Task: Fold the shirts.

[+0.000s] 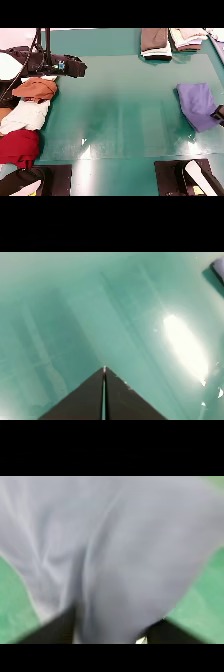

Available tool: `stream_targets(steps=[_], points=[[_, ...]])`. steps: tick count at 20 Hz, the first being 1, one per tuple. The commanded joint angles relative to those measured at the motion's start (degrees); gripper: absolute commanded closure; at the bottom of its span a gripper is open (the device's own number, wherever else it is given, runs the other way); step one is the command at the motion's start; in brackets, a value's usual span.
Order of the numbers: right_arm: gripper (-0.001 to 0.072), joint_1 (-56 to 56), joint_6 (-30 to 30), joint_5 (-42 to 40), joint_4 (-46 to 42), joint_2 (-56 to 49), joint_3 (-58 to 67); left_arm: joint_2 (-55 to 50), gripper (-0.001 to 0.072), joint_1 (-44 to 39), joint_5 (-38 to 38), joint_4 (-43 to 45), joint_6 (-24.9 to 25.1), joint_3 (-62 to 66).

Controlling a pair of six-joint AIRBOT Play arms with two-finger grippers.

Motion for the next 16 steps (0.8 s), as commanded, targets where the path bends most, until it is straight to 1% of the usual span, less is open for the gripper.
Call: stream_targets(steps=[1,3,4,5,7,9,10,11,14,15,16], points=[[0.0136,3.82,0.55,3.69,-11.82,2.51,-0.13,-0.02,0.0680,0.00,-0.50,0.02,1.44,-0.02],[0.0136,3.15,0.57,5.68,-18.67,3.65,3.02,-0.02,0.0680,0.00,-0.83,0.00,1.44,-0.02],[0.0136,2.36,0.57,6.43,-18.49,4.15,5.40,-0.02,0.0680,-0.02,-1.07,0.00,1.44,-0.02],[0.0137,1.81,0.57,6.51,-16.17,4.66,8.17,-0.02,0.0679,-0.02,-1.33,0.02,1.44,-0.02],[0.0138,3.32,0.50,6.45,-7.91,5.99,12.55,-0.02,0.0679,0.00,-1.03,0.02,1.42,-0.02],[0.0138,8.11,0.33,5.51,1.03,7.52,15.02,-0.02,0.0680,0.00,-1.27,0.04,1.42,-0.02],[0.0139,11.47,0.33,5.22,4.11,8.11,15.65,-0.02,0.0679,0.00,-2.01,0.04,1.42,-0.02],[0.0139,15.76,0.33,5.18,5.86,8.59,16.09,-0.02,0.0679,0.00,-1.84,0.02,1.42,-0.02],[0.0141,29.27,0.33,4.85,5.20,8.76,16.79,-0.02,0.0680,0.00,-0.59,0.02,1.42,-0.02],[0.0166,33.14,0.33,4.44,5.14,8.76,16.79,-0.02,0.0680,0.00,-0.42,0.02,1.42,-0.02],[0.0263,37.13,0.33,3.63,5.14,8.50,16.81,-0.02,0.0679,0.00,-0.39,0.02,1.42,-0.02]])
